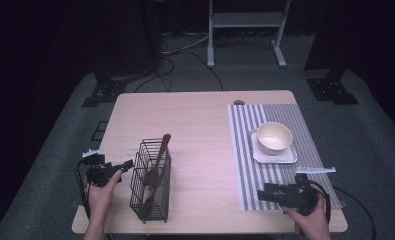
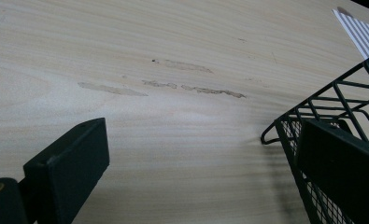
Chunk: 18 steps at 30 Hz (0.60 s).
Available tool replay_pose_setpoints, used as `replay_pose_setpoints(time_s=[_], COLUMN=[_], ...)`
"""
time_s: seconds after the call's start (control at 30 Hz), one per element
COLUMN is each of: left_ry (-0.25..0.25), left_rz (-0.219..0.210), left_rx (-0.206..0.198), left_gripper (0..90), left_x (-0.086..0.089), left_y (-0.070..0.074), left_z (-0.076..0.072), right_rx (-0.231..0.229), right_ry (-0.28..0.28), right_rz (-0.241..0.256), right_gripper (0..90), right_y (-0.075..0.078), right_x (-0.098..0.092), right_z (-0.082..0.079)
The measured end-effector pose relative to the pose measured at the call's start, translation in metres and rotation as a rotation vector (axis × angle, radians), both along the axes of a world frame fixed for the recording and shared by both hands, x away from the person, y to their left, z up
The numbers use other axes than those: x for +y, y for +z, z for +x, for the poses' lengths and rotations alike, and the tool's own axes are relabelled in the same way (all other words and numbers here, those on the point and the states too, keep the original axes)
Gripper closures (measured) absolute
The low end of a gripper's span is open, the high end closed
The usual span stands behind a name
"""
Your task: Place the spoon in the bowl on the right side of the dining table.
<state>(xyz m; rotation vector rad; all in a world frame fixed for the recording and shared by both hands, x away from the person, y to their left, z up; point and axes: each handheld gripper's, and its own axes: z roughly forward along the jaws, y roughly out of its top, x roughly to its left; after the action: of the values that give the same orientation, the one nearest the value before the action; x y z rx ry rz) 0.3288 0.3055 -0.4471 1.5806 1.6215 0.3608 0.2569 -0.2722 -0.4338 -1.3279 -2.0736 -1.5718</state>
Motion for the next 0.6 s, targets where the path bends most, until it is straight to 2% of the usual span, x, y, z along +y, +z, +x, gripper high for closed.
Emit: replay_pose_setpoints(time_s=[0.27, 0.6], left_ry=[-0.001, -0.004], left_rz=[-0.002, 0.000], left_rx=[0.001, 0.001], left_gripper=[2.0, 2.0], left_x=[-0.001, -0.001], left_y=[0.000, 0.000], left_z=[0.001, 0.001], right_rx=[-0.001, -0.002], right_ry=[0.030, 0.065], right_rz=[0.020, 0.017], right_gripper=[27.1, 26.7], right_y=[0.007, 0.019], right_x=[0.010, 0.023], right_z=[0.007, 0.013])
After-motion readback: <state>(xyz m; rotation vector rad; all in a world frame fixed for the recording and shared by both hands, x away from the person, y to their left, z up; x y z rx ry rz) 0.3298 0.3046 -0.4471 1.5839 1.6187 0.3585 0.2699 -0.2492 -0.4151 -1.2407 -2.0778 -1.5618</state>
